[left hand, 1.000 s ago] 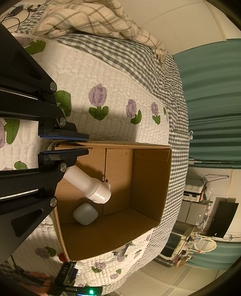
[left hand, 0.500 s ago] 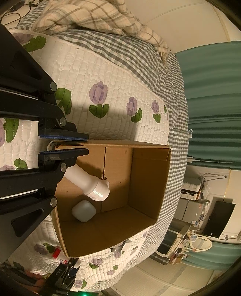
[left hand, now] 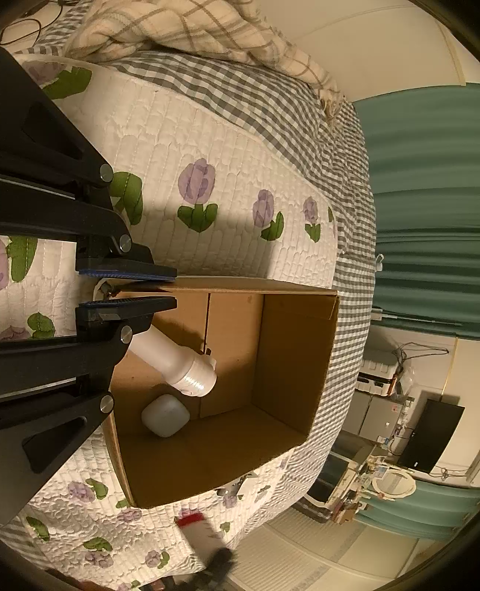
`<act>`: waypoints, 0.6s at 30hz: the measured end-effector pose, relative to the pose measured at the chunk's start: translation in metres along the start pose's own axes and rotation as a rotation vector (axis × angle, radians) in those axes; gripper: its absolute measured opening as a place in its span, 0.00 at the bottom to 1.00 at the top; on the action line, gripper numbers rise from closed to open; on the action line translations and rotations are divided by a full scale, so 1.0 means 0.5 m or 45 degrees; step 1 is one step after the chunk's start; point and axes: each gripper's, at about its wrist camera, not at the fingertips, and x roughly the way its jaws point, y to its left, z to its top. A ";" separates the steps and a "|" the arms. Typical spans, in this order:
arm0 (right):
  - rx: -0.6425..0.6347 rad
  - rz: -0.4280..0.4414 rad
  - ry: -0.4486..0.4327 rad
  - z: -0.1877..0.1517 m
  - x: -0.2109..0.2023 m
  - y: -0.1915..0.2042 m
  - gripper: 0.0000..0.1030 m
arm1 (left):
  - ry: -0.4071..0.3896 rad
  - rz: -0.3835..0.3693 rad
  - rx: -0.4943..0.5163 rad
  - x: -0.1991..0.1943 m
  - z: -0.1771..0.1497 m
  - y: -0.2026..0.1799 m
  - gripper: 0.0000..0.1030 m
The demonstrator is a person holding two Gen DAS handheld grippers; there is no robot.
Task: Organize rigid objects
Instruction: 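Carry the red-capped tube into the box and release it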
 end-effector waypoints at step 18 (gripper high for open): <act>-0.254 0.189 0.165 0.059 0.164 0.216 0.36 | -0.005 -0.007 0.013 0.003 0.001 0.003 0.07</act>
